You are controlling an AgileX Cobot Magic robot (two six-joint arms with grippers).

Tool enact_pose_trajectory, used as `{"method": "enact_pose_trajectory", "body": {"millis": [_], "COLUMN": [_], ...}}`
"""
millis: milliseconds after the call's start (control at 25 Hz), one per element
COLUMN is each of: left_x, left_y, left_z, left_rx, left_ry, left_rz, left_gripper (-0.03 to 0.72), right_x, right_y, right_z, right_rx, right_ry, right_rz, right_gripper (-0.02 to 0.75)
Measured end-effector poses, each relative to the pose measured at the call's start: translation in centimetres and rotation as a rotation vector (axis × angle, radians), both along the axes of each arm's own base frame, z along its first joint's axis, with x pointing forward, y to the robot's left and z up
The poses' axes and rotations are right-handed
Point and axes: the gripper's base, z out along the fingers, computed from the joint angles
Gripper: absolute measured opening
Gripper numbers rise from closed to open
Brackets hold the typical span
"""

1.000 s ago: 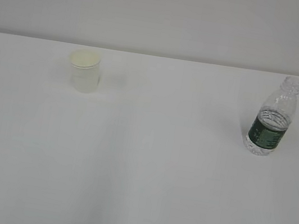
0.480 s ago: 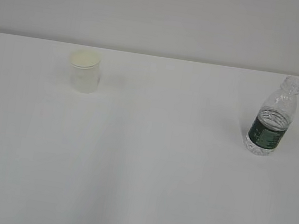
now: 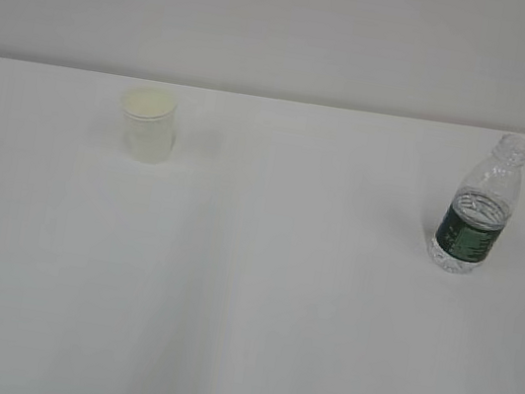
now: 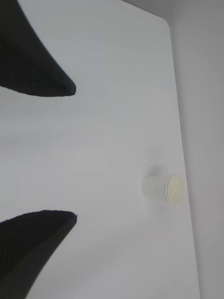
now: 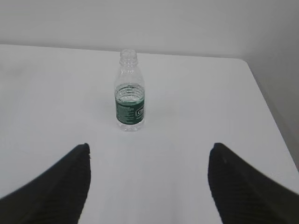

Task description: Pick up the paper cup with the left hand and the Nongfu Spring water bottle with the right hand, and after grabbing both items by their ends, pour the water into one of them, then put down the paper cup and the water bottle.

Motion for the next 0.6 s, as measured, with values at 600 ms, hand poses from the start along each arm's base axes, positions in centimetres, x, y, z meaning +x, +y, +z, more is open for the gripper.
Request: {"method": "enact_pose_trajectory", "body": {"millis": [600], "left_x": [5.1], "left_y": [-0.1], "left_z": [1.0], "left_rx": [-0.010], "left_ry": [-0.048], "left_rz": [0.014], "left_gripper": [0.536], "right_x": [4.3], "right_y": [0.3], "right_z": [1.7], "right_rx": [-0.068], "right_ry": [-0.100], "right_rz": [0.043], "right_gripper": [0.587]}}
